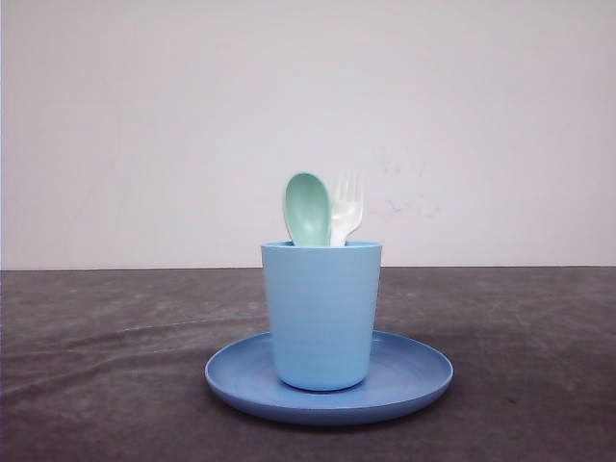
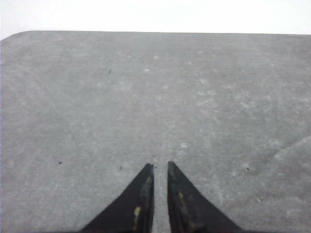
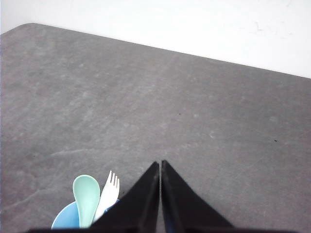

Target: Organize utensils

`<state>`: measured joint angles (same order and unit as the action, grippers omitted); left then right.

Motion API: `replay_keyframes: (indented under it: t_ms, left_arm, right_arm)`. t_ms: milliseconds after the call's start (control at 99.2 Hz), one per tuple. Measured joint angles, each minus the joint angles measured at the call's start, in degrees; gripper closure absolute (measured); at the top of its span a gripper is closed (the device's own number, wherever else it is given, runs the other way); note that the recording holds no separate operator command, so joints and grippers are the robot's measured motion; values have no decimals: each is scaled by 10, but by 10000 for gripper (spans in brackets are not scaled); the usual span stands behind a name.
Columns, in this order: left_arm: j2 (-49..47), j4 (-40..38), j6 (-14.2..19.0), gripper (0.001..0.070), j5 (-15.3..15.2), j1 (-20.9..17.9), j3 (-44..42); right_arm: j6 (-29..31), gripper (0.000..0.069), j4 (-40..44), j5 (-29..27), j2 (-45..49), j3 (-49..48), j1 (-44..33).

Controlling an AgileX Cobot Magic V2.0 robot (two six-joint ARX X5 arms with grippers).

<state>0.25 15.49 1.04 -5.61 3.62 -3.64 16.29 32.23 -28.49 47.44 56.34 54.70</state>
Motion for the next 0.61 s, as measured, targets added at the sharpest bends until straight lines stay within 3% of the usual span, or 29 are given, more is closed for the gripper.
replay_keyframes:
  t_ms: [343, 464, 605]
  left_arm:
    - [0, 0, 0, 684, 0, 0, 0]
    - [0, 0, 0, 684, 0, 0, 0]
    - [0, 0, 0, 684, 0, 0, 0]
  right_arm:
    - [-16, 687, -10, -24, -4, 0, -19]
    - [-40, 687, -60, -19, -9, 0, -84]
    - [-83, 687, -96, 52, -15, 0, -187]
